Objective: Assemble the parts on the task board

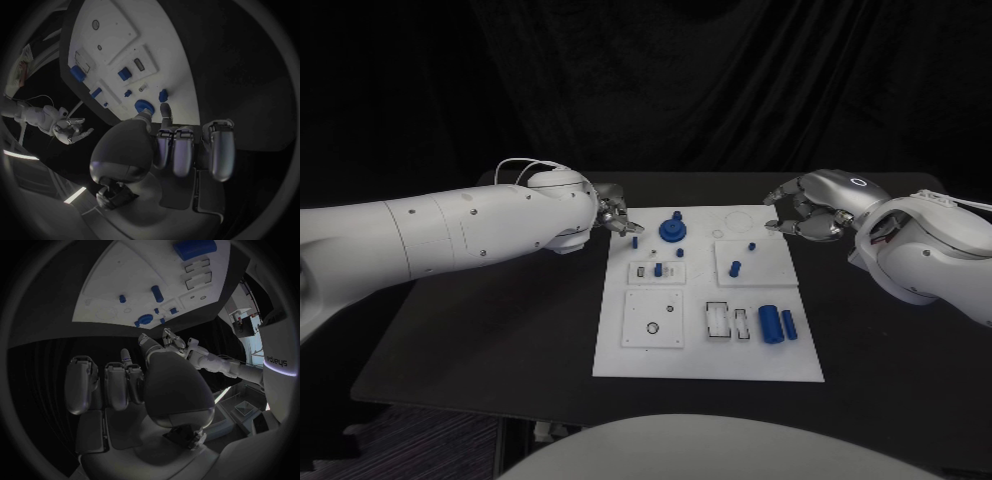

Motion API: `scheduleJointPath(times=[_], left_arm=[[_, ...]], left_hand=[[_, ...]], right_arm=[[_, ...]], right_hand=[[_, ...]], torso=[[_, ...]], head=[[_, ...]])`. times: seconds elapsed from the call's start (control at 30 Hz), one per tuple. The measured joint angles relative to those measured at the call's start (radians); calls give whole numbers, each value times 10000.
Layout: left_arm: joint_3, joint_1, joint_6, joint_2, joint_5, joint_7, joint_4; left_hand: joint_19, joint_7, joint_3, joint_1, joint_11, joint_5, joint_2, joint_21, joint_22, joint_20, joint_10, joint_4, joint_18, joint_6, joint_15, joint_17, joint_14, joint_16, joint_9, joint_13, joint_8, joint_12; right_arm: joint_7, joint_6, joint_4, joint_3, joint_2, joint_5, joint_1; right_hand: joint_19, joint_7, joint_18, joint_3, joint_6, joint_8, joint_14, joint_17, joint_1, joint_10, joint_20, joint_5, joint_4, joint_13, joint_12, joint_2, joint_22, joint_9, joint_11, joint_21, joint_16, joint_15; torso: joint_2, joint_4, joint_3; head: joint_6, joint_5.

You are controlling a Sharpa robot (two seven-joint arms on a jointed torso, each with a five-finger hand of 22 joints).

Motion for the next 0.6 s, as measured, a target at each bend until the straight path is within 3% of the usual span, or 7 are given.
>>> scheduleJointPath(times=[0.13, 0.6], left_arm=[[0, 1, 155, 147, 104, -16, -253], [1, 1, 382, 458, 273, 36, -811]], left_hand=[[0, 37, -139, -119, 0, -64, -84, 0, 0, 0, 0, 24, 0, 38, 0, 0, 0, 0, 0, 0, -14, 0], [0, 35, -444, -509, 1, -316, -4, -63, 0, 1, 1, 23, 0, 109, 1, 0, 0, 0, 15, 0, -140, 0]], right_arm=[[1, 2, 0, 0, 1, 0, 0], [1, 7, -33, -2, 21, 0, 0]], right_hand=[[0, 0, 0, 0, 0, 0, 0, 0, 0, 0, 0, 0, 0, -1, 0, 0, 0, 0, 0, 0, 0, 0], [0, 0, 0, 0, 0, 0, 0, 0, -41, 0, 0, 40, 0, -1, 0, 41, 0, -10, 0, 0, 0, 0]], torso=[[12, 2, -8], [104, -2, -57]], head=[[0, 1], [0, 14]])
